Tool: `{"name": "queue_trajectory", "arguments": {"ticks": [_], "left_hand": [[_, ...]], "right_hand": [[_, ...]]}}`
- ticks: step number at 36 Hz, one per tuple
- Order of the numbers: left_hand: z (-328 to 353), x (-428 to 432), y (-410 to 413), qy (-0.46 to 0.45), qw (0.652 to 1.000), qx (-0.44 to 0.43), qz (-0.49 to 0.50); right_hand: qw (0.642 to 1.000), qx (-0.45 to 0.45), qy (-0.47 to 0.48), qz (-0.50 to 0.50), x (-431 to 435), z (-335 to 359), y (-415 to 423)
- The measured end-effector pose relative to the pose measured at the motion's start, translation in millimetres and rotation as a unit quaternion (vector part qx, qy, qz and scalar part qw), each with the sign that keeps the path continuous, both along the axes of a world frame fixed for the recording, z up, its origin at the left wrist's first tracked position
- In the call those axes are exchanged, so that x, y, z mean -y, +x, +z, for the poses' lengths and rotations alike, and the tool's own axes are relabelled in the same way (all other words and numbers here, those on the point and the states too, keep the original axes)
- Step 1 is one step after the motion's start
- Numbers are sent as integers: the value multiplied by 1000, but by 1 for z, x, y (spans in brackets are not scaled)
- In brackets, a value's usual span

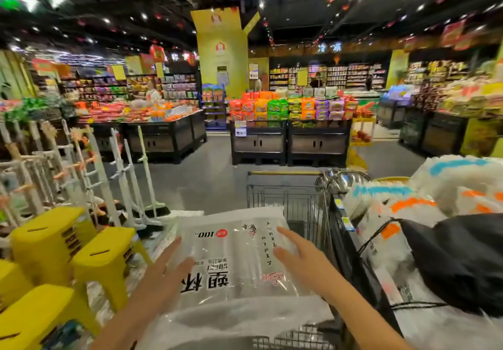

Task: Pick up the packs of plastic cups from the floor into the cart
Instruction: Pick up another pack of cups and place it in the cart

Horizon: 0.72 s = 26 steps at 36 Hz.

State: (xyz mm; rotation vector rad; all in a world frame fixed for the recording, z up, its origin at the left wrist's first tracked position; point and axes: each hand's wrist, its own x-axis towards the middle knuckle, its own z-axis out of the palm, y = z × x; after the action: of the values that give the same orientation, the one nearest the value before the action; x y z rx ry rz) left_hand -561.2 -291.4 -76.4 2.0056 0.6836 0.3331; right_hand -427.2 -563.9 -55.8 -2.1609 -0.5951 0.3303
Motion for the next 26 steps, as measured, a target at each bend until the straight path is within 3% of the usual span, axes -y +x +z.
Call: {"name": "queue_trajectory", "arguments": {"ticks": [7,14,26], "left_hand": [[-2,-32,89,-65,994,20,-81],[-11,-73,186,-67,985,34,-153],[-74,-51,329,-86,968,-9,-237]], "right_hand": [[997,3,-11,-70,-27,-9,61],[990,-11,-22,-138,-54,-11,117],[970,-46,-43,-234,-31,-62,217]]}}
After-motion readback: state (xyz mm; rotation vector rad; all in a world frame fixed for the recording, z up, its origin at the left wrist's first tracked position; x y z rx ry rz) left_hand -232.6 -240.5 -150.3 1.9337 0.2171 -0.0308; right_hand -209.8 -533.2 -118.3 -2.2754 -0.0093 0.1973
